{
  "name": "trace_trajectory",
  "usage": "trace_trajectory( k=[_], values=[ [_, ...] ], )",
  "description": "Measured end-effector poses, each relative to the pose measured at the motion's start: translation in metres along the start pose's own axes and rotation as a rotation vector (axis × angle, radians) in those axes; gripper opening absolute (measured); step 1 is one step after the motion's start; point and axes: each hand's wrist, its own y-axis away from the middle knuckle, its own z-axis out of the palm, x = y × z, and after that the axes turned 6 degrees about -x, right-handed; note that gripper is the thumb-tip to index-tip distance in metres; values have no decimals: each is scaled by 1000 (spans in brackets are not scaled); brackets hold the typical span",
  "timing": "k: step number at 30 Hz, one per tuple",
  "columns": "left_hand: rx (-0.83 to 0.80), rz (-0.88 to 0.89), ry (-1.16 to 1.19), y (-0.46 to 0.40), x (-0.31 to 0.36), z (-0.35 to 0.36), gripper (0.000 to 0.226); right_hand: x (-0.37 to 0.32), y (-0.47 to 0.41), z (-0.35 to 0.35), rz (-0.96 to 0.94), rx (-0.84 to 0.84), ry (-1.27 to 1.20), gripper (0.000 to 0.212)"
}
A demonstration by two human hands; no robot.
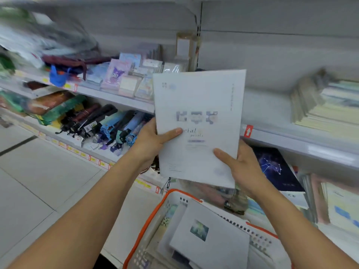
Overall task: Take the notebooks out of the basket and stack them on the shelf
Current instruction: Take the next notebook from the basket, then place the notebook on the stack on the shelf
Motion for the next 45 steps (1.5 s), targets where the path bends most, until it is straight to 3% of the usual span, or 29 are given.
trace_trajectory(
  k=[2, 4, 7, 12, 15, 20, 24, 26, 28, 31, 34, 38, 45],
  values=[
    [-13, -19, -140, -20, 27, 0, 54, -26, -18, -4, 24, 70, -177, 33],
    [-85, -137, -277, -30, 45, 4, 41, -49, -41, -14, 103, 104, -322, 33],
    [-115, -234, -130, -50, 51, 17, 23, -71, -81, -33, 226, 130, -406, 33],
    [49, -222, 91, -108, 58, 26, 13, -83, -137, -50, 280, 211, -328, 26],
    [153, -192, 123, -147, 65, 30, 19, -82, -169, -55, 291, 233, -327, 25],
    [247, -160, 114, -202, 65, 24, 11, -73, -221, -58, 302, 282, -238, 9],
    [250, -146, 65, -231, 52, 14, 2, -57, -255, -62, 352, 311, 13, 38],
    [194, -144, 31, -237, 46, 14, 15, -50, -264, -65, 364, 337, 139, 46],
    [131, -136, -42, -239, 39, 11, 36, -43, -271, -70, 359, 338, 277, 30],
    [115, -76, -332, -243, 31, 2, 56, -36, -277, -74, 362, 305, 338, 37],
    [220, -6, -681, -249, 24, -6, 73, -36, -273, -73, 316, 276, 356, 31],
    [228, 65, -775, -251, 14, -14, 54, -35, -261, -67, 273, 18, 269, 63],
    [172, 36, -731, -259, 9, -19, 49, -12, -273, -71, 287, 1, 384, 74]
  ],
)
